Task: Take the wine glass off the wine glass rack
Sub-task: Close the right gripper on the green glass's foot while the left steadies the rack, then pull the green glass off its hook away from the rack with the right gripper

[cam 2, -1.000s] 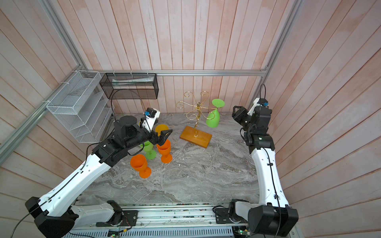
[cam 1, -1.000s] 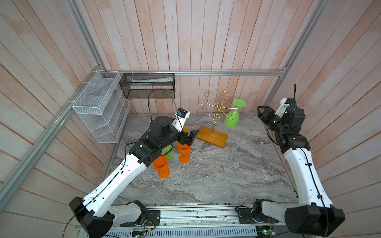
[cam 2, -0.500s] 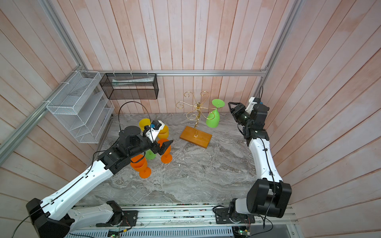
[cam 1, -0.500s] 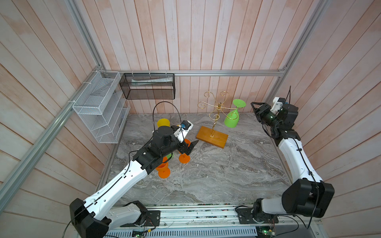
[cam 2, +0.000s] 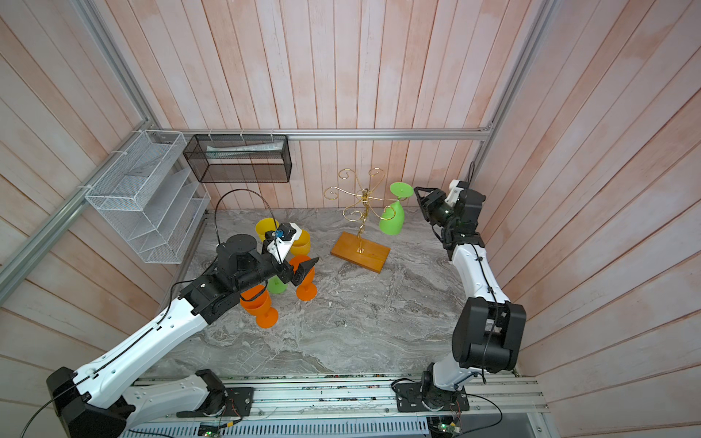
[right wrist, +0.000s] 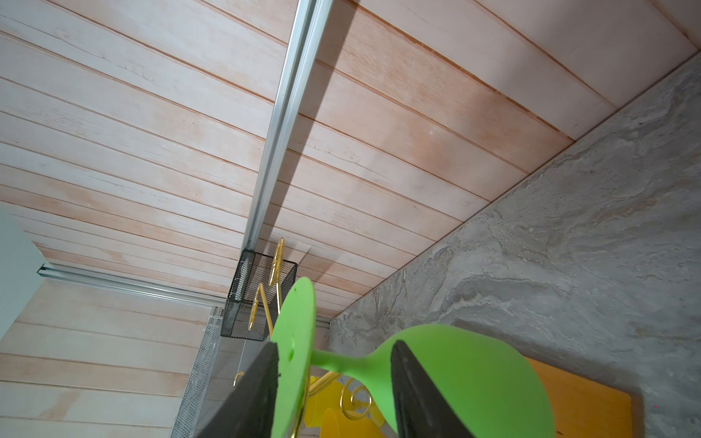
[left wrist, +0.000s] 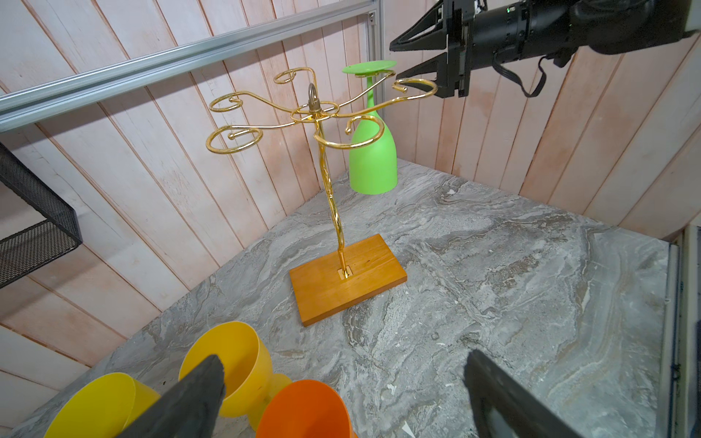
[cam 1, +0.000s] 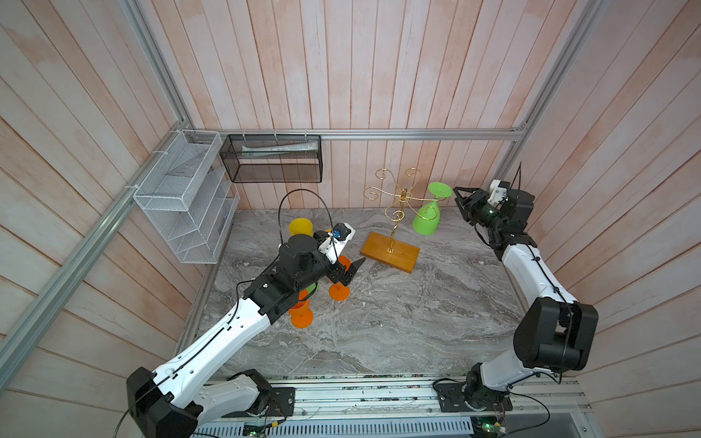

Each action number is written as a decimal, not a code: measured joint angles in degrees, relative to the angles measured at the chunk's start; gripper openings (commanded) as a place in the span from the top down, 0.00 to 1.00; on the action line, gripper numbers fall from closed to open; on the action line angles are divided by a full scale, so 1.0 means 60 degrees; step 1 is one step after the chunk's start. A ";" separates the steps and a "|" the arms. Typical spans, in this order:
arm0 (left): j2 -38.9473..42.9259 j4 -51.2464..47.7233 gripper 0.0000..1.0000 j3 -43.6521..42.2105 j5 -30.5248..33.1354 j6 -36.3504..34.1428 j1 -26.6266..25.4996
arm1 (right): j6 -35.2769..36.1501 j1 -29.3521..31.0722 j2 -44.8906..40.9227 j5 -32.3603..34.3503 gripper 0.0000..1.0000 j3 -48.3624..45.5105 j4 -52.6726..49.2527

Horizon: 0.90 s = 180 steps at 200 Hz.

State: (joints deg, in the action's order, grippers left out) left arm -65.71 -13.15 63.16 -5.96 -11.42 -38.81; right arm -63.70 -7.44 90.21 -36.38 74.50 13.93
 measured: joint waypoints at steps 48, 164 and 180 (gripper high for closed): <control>0.0025 0.0058 0.00 0.0000 0.0007 0.0000 0.0000 | -0.0171 0.0000 0.0000 -0.0175 0.60 0.0335 0.0321; 0.0047 0.0058 0.00 0.0000 0.0011 0.0004 0.0000 | 0.0055 0.0313 0.0229 -0.0200 0.70 0.0550 -0.0011; 0.0047 0.0055 0.00 0.0000 0.0011 0.0004 0.0000 | 0.0084 0.0357 0.0302 -0.0204 0.78 0.0554 -0.0015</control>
State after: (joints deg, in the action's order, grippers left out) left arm -65.43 -12.82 63.16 -5.89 -11.40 -38.81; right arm -63.20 -5.30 92.03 -37.60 77.82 13.85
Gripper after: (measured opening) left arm 0.999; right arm 0.264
